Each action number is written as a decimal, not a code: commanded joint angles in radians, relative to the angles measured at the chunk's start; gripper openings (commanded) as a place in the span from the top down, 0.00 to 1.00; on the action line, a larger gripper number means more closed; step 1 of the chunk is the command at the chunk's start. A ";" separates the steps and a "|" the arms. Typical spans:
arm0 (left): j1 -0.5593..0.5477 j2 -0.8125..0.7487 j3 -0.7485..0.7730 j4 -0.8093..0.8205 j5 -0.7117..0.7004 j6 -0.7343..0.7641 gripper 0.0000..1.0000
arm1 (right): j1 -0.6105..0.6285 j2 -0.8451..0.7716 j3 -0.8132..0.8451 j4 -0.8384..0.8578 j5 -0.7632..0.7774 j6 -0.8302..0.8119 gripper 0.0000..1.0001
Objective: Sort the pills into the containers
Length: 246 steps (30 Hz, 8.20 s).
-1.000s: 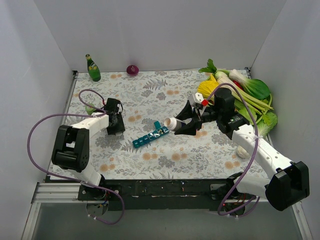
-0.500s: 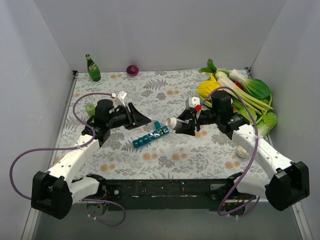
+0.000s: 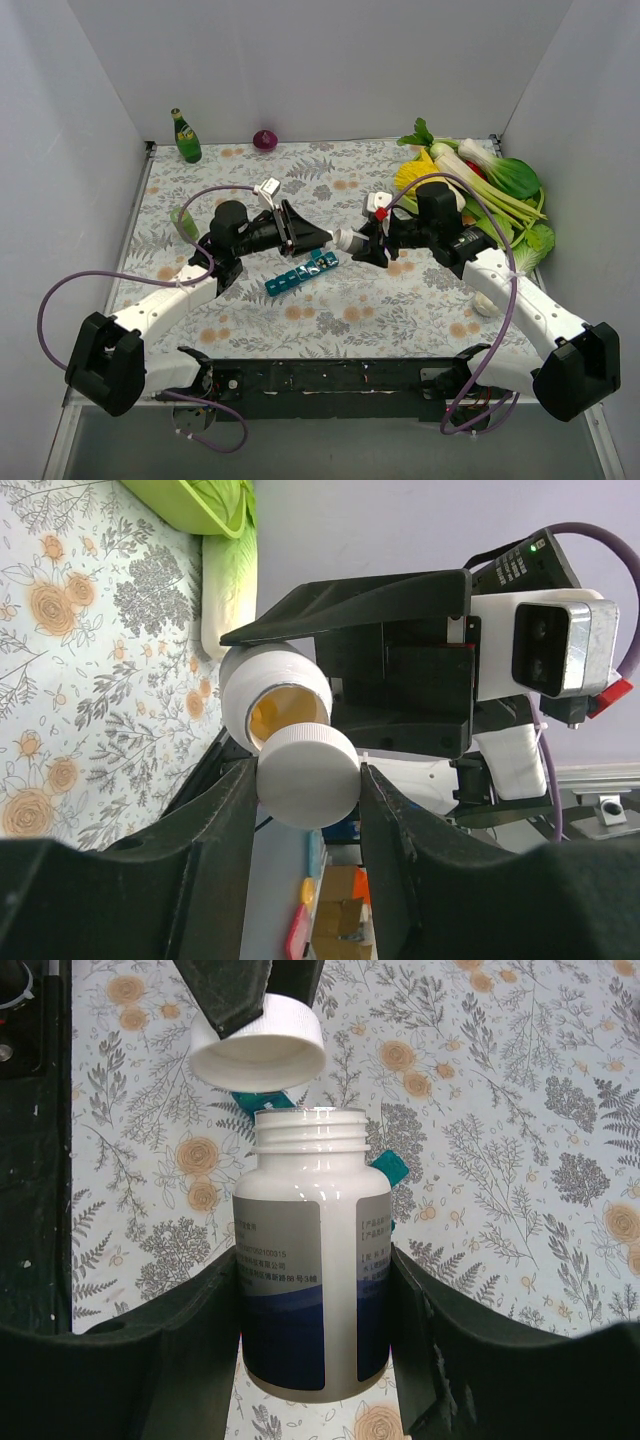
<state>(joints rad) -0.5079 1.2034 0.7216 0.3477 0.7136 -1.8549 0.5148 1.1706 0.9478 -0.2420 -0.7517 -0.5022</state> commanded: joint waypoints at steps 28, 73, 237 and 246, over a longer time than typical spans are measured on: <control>-0.035 0.044 0.055 -0.033 -0.034 0.008 0.84 | 0.065 -0.009 0.066 -0.036 0.037 -0.029 0.99; -0.075 0.058 0.174 -0.302 0.089 0.331 0.87 | 0.065 0.026 0.105 0.059 -0.263 0.267 0.99; -0.067 0.016 0.292 -0.559 -0.051 0.210 0.64 | 0.156 0.008 0.128 -0.088 0.100 -0.069 0.99; -0.067 0.056 0.328 -0.581 0.222 0.616 0.73 | 0.114 0.047 0.098 -0.020 -0.228 0.164 0.99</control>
<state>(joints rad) -0.5617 1.2480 0.9958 -0.2119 0.7517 -1.5024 0.6407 1.1984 1.0439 -0.3908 -0.7185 -0.4976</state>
